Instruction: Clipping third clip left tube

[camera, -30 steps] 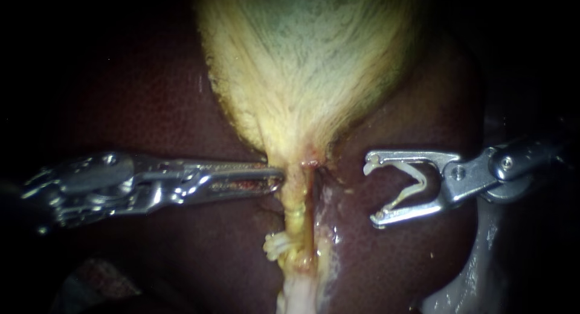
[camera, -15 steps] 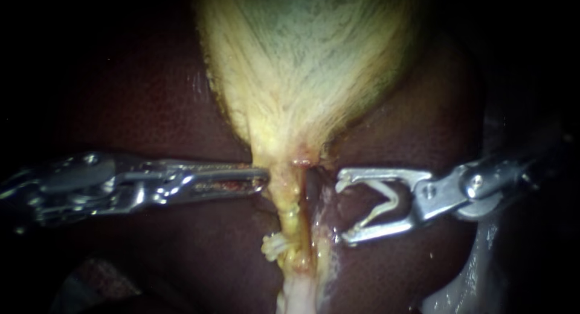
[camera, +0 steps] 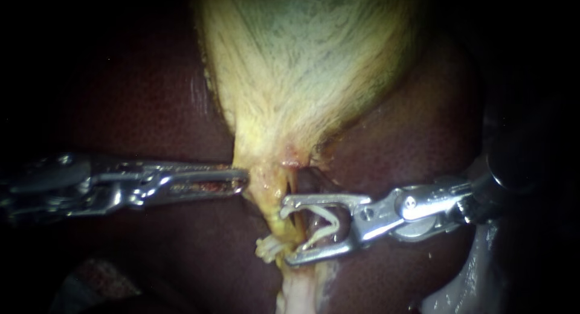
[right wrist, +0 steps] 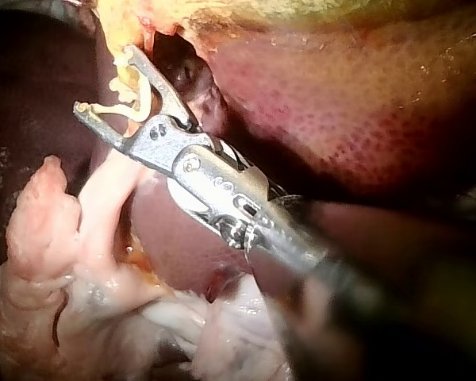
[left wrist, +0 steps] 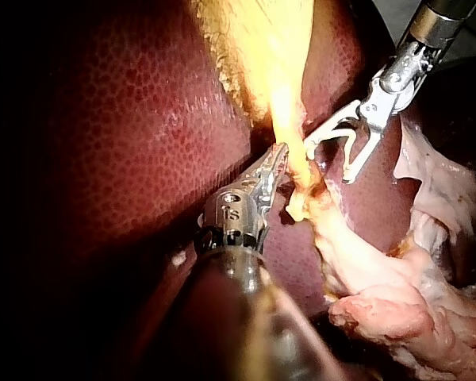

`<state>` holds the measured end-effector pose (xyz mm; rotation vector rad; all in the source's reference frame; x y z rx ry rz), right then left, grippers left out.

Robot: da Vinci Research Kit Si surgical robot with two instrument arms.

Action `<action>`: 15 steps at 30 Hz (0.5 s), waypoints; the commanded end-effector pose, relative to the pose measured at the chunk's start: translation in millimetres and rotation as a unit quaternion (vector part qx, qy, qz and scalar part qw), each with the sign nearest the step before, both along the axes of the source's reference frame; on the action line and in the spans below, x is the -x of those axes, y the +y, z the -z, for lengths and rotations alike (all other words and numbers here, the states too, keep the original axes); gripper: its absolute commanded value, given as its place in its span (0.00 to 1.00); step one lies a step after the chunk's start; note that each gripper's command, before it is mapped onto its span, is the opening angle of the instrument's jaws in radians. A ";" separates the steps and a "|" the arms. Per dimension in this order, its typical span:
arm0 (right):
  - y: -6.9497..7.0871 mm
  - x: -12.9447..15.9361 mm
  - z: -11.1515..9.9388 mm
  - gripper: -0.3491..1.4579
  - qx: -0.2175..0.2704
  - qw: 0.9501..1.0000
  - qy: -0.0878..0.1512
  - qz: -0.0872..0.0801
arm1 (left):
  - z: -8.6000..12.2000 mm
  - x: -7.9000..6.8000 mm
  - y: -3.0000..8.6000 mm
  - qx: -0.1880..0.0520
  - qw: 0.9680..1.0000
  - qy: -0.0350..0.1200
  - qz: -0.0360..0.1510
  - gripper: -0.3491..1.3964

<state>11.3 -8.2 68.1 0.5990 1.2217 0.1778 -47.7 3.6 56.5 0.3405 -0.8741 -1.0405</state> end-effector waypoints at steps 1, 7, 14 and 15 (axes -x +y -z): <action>0.1 0.0 -0.3 0.51 -0.002 1.000 -0.001 -0.001 | 0.1 0.0 0.0 0.000 1.000 0.000 0.000 0.00; 0.0 -0.1 -1.8 0.51 0.001 1.000 -0.013 0.004 | 0.9 0.0 0.0 -0.001 1.000 -0.001 0.002 0.00; -0.4 -1.8 -3.1 0.51 0.004 1.000 -0.015 0.001 | 1.0 0.1 0.1 0.001 1.000 0.000 0.000 0.00; -0.6 -2.1 -3.2 0.51 0.002 1.000 -0.017 0.000 | 1.0 0.2 0.2 0.001 1.000 0.000 0.000 0.00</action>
